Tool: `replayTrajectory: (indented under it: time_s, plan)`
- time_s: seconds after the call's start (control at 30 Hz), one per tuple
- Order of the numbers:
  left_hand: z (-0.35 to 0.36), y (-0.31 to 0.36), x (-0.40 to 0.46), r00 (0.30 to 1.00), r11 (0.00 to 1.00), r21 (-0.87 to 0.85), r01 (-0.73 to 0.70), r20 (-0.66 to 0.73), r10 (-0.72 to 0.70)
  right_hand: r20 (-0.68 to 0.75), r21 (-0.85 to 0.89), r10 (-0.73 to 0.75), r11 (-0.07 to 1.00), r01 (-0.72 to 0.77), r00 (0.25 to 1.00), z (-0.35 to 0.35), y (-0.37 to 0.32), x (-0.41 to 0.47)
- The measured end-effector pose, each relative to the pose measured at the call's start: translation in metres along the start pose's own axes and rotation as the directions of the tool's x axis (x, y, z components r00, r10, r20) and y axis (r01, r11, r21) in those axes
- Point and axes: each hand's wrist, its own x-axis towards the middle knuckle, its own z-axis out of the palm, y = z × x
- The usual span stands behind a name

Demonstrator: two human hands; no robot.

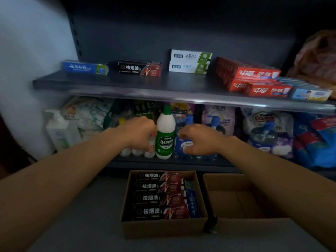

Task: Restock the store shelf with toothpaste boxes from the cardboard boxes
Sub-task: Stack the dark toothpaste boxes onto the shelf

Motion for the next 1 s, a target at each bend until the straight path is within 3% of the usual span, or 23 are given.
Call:
replayTrajectory:
  time_s: [0.13, 0.37, 0.57, 0.83, 1.0]
  plan:
    - [0.028, -0.009, 0.022, 0.999, 0.999, -0.045, 0.023, 0.047, -0.021, 0.049, 0.023, -0.020, 1.000, 0.019, 0.999, 0.033, 0.008, 0.023]
    - [0.105, -0.036, 0.091, 0.969, 0.992, -0.045, -0.115, 0.212, 0.122, 0.106, 0.114, -0.071, 0.992, 0.059, 0.992, 0.122, 0.039, 0.087]
    - [0.129, -0.050, 0.108, 0.948, 0.989, -0.053, -0.139, 0.282, 0.148, 0.134, 0.217, -0.051, 0.976, 0.021, 0.990, 0.144, 0.046, 0.095]
    - [0.138, -0.049, 0.121, 0.952, 0.980, -0.072, -0.184, 0.236, 0.196, 0.165, 0.211, 0.082, 0.971, -0.116, 0.983, 0.149, 0.057, 0.070]
    - [0.171, -0.060, 0.112, 0.956, 0.979, -0.123, -0.163, 0.226, 0.188, 0.259, 0.217, 0.074, 0.967, -0.133, 0.963, 0.179, 0.050, 0.074]
